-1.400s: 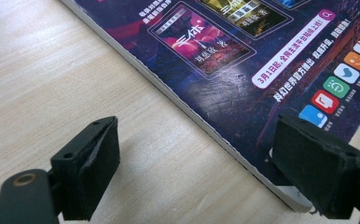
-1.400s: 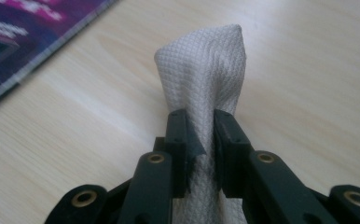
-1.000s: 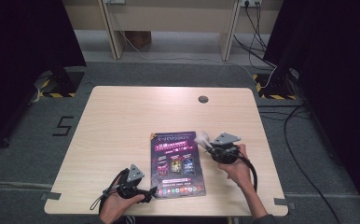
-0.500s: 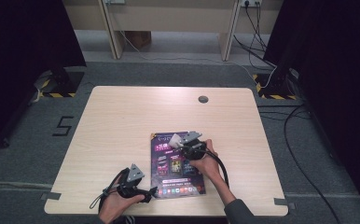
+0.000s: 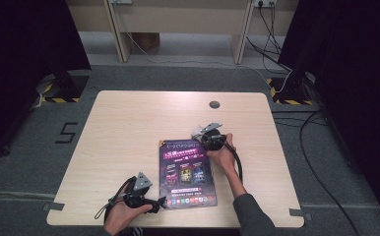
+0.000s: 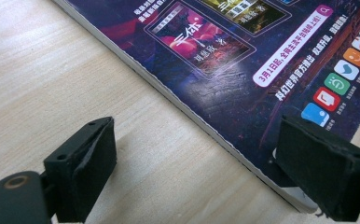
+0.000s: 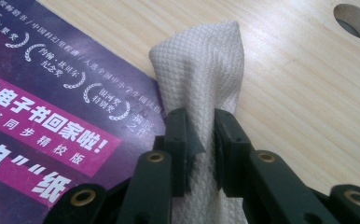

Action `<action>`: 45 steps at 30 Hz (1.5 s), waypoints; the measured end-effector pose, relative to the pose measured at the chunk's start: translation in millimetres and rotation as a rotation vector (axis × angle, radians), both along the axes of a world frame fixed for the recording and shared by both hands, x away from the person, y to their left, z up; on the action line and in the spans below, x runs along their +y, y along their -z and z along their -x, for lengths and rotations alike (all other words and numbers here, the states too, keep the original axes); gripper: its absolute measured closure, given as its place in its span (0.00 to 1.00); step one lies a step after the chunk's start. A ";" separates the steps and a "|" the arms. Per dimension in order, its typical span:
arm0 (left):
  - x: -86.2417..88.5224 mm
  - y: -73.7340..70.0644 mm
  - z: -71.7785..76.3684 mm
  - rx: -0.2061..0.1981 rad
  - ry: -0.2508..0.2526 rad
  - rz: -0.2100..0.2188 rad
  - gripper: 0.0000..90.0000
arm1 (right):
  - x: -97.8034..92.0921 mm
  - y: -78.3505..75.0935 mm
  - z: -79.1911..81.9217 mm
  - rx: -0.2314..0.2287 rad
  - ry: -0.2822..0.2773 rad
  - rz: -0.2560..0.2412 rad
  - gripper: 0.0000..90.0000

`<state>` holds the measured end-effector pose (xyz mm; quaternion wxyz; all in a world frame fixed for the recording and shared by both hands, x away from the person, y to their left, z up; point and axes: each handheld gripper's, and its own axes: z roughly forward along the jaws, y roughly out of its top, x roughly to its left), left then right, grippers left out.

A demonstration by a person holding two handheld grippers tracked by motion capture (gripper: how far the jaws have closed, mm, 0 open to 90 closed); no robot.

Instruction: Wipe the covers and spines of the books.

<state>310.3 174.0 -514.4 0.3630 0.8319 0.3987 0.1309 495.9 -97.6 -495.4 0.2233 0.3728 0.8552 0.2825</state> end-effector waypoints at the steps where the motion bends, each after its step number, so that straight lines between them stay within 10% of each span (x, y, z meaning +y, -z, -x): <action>1: 0.3 0.3 0.0 0.000 -0.001 0.002 0.12 | 2.5 -0.1 1.6 -0.007 -0.005 0.018 0.86; 7: 0.3 0.4 -0.1 0.001 -0.006 0.002 0.11 | 17.2 1.5 20.9 -0.010 -0.108 0.004 0.86; 10: -0.2 0.1 0.3 -0.001 -0.006 -0.002 0.11 | 7.7 2.7 12.4 0.021 -0.051 -0.067 0.86; 16: 0.1 0.1 -0.2 0.003 -0.005 -0.001 0.11 | -1.6 1.4 -2.3 0.022 0.036 -0.056 0.86; 31: 0.2 0.3 -1.2 0.014 -0.011 0.002 0.10 | 45.3 1.9 29.3 0.025 -0.190 -0.035 0.86; 45: 0.1 0.2 -1.6 0.017 -0.013 0.002 0.10 | -2.1 0.3 -1.8 0.028 0.030 -0.037 0.85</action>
